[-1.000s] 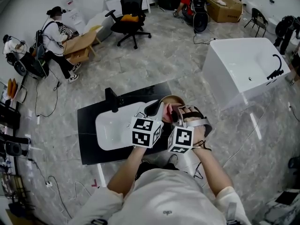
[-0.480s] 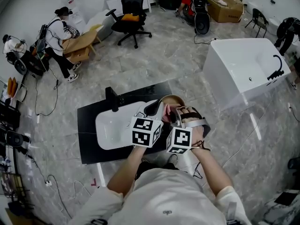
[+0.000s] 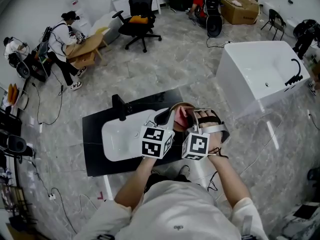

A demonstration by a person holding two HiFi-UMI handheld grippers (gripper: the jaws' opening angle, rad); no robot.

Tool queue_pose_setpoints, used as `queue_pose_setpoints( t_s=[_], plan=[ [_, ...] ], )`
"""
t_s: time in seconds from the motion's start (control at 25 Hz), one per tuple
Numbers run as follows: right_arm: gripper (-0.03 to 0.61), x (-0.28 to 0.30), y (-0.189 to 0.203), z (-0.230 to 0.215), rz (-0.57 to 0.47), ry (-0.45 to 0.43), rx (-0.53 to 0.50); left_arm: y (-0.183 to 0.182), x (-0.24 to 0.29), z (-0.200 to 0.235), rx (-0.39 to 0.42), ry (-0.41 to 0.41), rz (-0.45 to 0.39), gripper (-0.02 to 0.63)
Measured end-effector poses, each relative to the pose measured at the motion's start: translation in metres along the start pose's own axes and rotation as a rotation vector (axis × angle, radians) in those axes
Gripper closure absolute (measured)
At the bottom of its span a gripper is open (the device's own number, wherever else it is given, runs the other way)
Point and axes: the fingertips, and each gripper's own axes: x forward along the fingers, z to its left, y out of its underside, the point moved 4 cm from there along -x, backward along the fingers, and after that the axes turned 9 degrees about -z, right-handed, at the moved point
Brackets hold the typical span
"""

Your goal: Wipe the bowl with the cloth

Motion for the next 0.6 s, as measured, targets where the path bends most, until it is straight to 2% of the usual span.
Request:
queue_pose_setpoints(
  t_s=[0.32,0.6],
  plan=[
    [0.563,-0.008,-0.009,-0.019,-0.031,0.093,-0.022,-0.003,0.002,-0.005,0.033,0.009,0.001,0.588],
    [0.563,-0.01,-0.02,-0.024,-0.057,0.11,-0.029,-0.002,0.003,-0.009,0.059,0.023,0.01,0.589]
  ],
)
